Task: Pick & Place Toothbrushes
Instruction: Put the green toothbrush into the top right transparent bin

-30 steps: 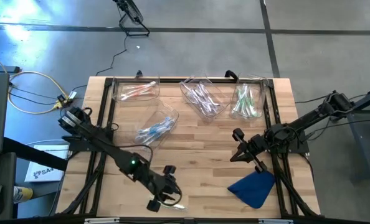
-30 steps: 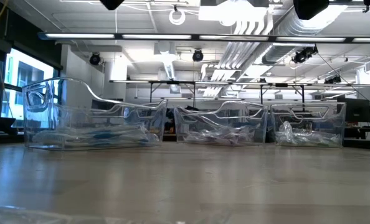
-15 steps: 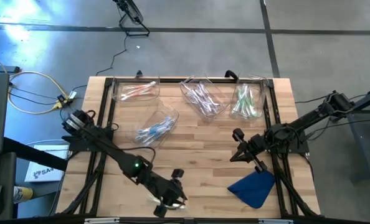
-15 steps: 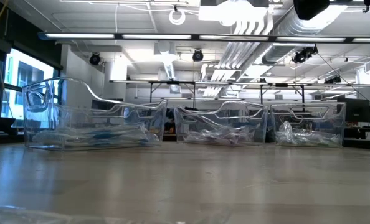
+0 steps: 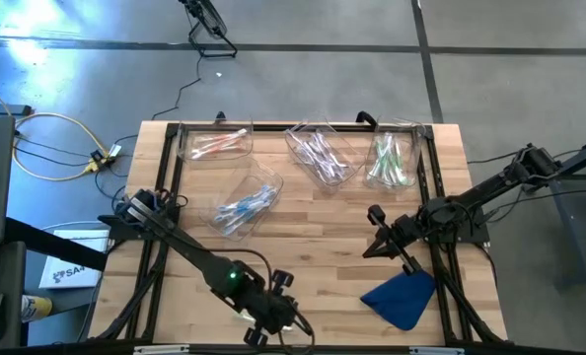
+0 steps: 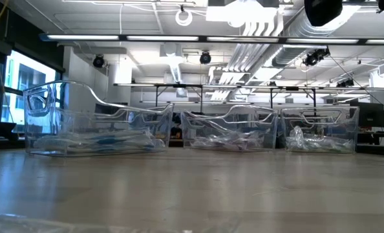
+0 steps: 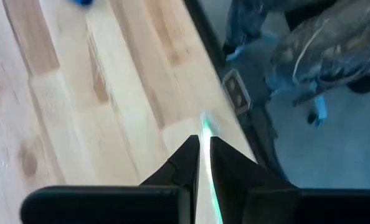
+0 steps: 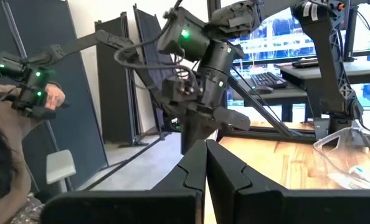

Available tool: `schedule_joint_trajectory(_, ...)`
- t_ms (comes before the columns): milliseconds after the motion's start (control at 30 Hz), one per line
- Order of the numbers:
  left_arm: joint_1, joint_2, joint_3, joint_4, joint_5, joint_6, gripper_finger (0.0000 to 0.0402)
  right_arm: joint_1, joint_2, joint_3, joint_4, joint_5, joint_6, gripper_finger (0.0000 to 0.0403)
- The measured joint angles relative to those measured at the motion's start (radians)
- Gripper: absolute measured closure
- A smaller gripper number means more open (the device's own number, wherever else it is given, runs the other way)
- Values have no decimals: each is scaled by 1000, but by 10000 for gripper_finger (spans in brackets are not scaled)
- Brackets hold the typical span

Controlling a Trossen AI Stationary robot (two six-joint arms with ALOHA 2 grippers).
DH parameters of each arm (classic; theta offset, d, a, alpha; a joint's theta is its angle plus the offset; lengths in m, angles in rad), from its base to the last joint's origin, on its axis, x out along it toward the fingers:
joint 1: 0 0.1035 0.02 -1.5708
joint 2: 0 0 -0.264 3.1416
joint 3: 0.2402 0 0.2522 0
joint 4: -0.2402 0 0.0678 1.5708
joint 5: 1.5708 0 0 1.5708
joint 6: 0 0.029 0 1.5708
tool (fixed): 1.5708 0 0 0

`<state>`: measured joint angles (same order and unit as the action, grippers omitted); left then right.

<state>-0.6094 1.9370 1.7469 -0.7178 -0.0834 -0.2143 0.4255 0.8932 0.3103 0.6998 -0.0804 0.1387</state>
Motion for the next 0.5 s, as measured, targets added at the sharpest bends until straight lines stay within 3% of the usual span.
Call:
schedule_joint_trajectory(300,1,0,7,-35,34,-18,373,0,0,0,-56,0,-3,400)
schedule_joint_trajectory(500,-2,32,7,-225,69,12,374,0,0,0,-60,3,-3,400)
